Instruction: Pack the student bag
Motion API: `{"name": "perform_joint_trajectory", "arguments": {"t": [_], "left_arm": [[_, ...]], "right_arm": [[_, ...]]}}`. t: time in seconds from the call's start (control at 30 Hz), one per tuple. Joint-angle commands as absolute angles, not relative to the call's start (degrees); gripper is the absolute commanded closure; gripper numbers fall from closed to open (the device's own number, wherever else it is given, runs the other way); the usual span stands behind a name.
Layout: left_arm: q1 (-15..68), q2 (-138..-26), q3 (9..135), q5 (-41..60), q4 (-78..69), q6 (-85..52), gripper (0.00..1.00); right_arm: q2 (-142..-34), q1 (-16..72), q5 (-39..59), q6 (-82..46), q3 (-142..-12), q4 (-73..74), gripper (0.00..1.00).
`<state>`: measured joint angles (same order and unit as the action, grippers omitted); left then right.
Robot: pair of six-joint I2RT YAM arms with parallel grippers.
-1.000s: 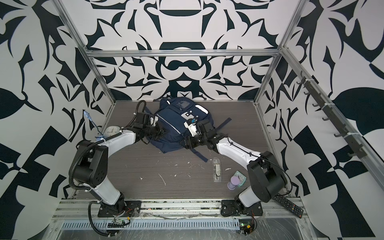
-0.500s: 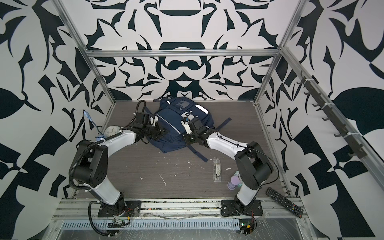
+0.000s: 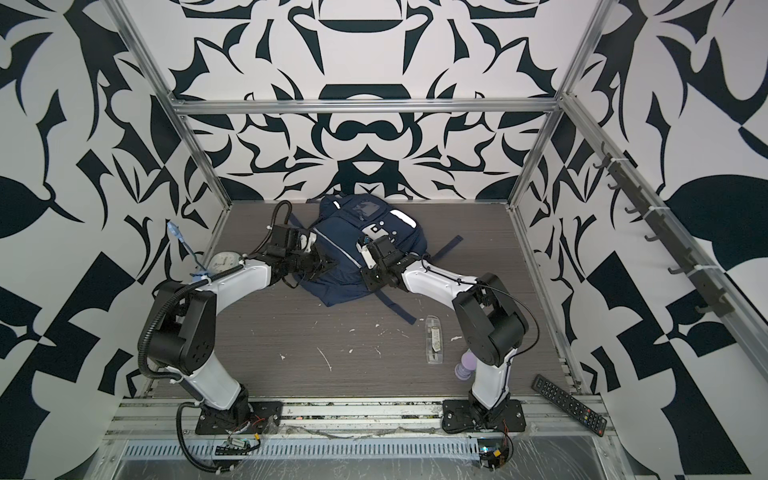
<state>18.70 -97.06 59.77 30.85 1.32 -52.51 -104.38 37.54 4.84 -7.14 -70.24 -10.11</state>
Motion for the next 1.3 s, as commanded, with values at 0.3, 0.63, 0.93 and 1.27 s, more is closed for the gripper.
{"name": "perform_joint_trajectory", "arguments": {"t": [0.3, 0.63, 0.93, 1.27], "left_arm": [[18.4, -97.8, 60.4, 32.0, -1.6, -52.1, 0.93], [18.4, -99.3, 59.9, 31.7, -3.7, -53.7, 0.91], [18.9, -99.3, 59.9, 31.0, -4.8, -54.6, 0.91], [18.4, -97.4, 58.2, 31.0, -3.7, -53.4, 0.8]], "right_arm": [[-101.5, 38.7, 4.0, -7.0, -70.1, -11.0, 0.93], [-96.9, 40.5, 13.9, -7.9, -68.0, -16.4, 1.0], [-106.4, 45.6, 19.2, -8.5, -78.0, -20.7, 1.0], [-114.3, 48.6, 15.8, -12.5, -86.8, -19.5, 1.0]]}}
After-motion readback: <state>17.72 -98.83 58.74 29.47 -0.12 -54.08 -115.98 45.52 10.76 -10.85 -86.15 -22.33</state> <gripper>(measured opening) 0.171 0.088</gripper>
